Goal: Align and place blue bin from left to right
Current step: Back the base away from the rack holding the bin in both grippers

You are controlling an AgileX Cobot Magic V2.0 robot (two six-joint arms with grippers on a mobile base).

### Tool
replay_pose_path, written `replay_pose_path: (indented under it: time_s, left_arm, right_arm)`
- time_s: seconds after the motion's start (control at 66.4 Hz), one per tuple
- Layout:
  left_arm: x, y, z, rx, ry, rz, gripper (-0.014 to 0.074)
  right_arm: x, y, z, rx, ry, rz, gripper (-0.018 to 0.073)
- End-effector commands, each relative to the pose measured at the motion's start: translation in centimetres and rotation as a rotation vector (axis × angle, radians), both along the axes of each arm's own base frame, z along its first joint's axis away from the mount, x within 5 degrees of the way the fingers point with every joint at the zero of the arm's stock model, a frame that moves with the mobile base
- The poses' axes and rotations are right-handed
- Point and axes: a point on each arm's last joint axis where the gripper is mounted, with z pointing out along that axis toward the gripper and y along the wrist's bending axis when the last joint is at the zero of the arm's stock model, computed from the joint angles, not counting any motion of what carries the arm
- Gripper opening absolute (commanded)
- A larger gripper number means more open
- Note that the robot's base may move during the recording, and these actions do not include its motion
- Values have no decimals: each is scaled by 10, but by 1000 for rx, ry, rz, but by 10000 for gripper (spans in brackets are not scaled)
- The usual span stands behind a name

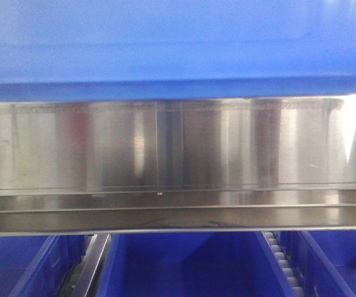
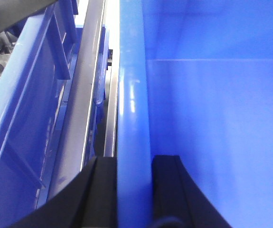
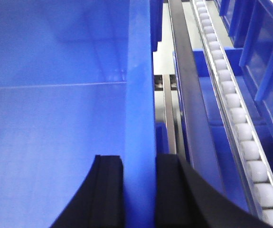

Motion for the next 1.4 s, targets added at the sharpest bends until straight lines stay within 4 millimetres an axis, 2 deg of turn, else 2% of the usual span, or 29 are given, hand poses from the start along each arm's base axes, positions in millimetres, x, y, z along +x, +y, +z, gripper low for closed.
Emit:
replay_pose_path:
  time_s: [0.0, 1.387]
  left_arm:
    - [-3, -1, 11, -29, -85, -36, -111]
    - [-2, 1, 13, -13, -103, -27, -111]
  right_arm:
    - [-2, 1, 16, 68, -117, 51, -70]
    - [-1, 3, 19, 92, -143, 72, -70]
